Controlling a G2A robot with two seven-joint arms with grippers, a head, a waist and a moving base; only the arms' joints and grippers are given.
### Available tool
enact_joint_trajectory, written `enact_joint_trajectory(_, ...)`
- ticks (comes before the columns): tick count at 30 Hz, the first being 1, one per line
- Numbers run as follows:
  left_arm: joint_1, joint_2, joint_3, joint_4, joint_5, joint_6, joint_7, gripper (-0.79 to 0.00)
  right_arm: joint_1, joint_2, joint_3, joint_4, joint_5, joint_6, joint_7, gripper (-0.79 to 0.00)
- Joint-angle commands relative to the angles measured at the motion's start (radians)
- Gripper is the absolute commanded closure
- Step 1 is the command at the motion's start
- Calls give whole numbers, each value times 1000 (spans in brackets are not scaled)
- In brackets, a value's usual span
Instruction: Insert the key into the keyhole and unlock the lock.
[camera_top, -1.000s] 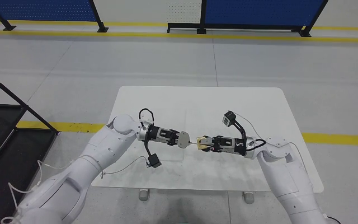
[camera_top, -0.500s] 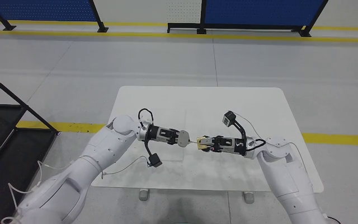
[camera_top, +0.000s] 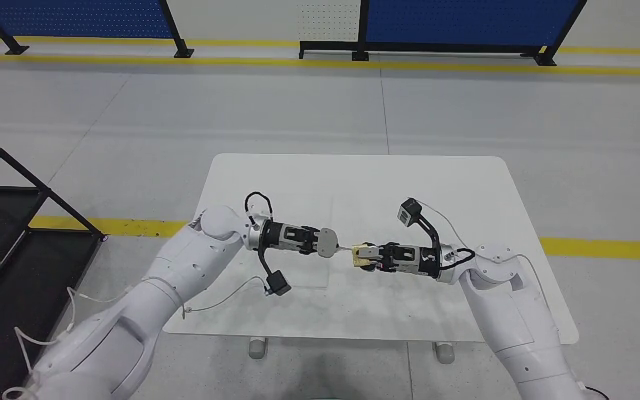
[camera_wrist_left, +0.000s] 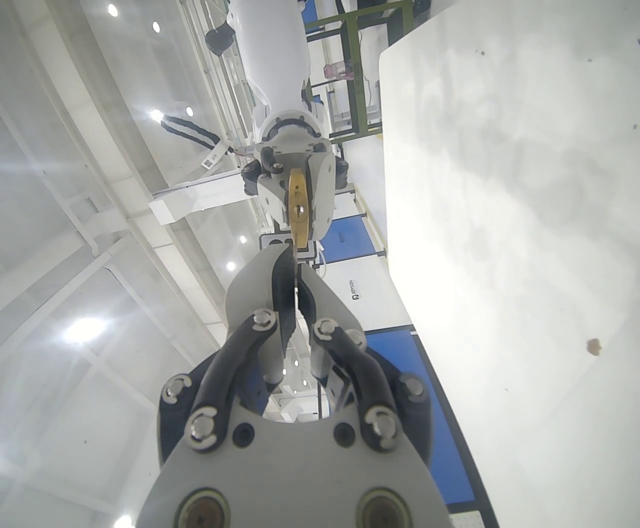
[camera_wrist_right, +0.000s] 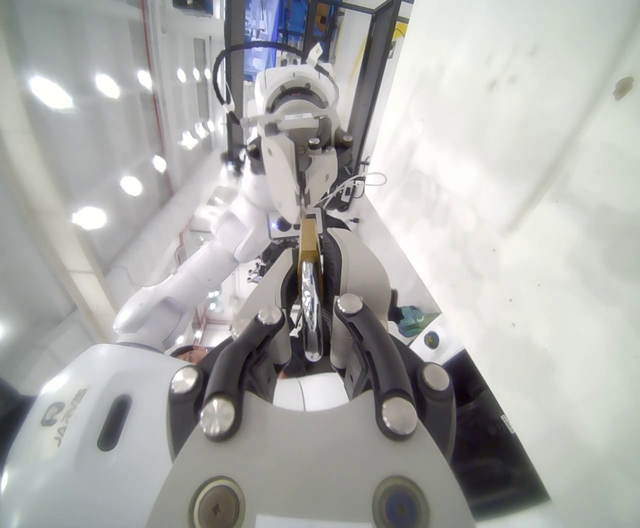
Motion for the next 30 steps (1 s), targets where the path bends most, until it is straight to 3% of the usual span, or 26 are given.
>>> enact_joint_trajectory(1, 4, 4, -5, -7, 2, -1, 1, 0, 0, 0, 0, 0, 0, 0, 0, 0)
enact_joint_trajectory(14, 57, 33, -44, -66, 67, 77, -77, 0, -35, 9, 2, -50, 23, 28, -104, 0)
enact_joint_trajectory(30, 65, 33, -48, -74, 63, 129, -129, 0, -47, 16, -8, -64, 32, 37, -196, 0)
